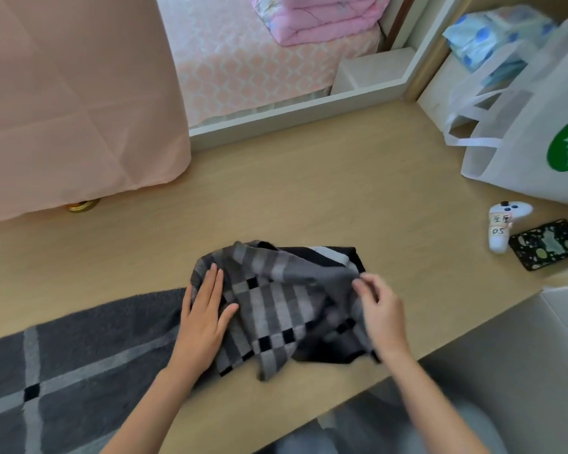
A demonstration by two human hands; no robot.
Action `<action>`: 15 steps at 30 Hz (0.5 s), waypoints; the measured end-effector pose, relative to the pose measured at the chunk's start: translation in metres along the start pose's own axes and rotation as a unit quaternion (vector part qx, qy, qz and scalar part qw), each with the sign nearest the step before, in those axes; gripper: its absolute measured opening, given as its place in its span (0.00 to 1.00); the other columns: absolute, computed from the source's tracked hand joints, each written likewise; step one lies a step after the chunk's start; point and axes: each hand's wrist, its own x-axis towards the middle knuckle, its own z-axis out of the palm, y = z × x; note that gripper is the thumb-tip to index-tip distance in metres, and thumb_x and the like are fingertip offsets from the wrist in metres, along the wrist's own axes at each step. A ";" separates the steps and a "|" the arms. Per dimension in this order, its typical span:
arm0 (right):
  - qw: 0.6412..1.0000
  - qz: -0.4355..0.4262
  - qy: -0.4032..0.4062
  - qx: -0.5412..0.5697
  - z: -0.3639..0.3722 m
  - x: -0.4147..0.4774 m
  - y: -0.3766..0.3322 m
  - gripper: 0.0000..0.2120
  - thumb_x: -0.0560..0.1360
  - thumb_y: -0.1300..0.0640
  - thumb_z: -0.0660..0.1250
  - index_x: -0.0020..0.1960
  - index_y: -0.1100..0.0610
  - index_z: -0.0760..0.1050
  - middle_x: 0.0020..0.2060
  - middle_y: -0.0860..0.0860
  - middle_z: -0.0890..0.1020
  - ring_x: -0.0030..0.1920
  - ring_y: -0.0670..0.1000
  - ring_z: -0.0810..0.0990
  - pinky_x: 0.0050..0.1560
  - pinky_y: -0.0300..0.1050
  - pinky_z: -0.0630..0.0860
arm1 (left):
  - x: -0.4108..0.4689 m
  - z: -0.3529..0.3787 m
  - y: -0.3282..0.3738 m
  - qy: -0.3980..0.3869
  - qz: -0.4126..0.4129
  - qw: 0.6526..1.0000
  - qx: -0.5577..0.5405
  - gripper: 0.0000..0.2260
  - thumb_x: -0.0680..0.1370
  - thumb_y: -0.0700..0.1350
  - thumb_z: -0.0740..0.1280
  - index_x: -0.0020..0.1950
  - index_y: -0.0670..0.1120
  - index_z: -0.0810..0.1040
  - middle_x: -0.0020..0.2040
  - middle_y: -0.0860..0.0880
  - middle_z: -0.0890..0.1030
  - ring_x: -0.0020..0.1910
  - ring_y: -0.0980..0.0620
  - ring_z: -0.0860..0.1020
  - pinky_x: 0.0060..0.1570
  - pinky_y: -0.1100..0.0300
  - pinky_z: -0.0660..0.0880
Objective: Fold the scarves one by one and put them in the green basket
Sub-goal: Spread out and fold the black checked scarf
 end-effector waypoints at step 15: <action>0.953 -0.105 -0.042 -0.280 -0.008 0.084 0.032 0.30 0.77 0.40 0.59 0.74 0.53 0.63 0.76 0.52 0.56 0.75 0.54 0.54 0.73 0.53 0.55 | 0.001 0.013 -0.001 0.021 0.004 0.989 0.150 0.30 0.81 0.60 0.46 0.79 0.46 0.52 0.79 0.49 0.53 0.78 0.51 0.50 0.74 0.46 0.50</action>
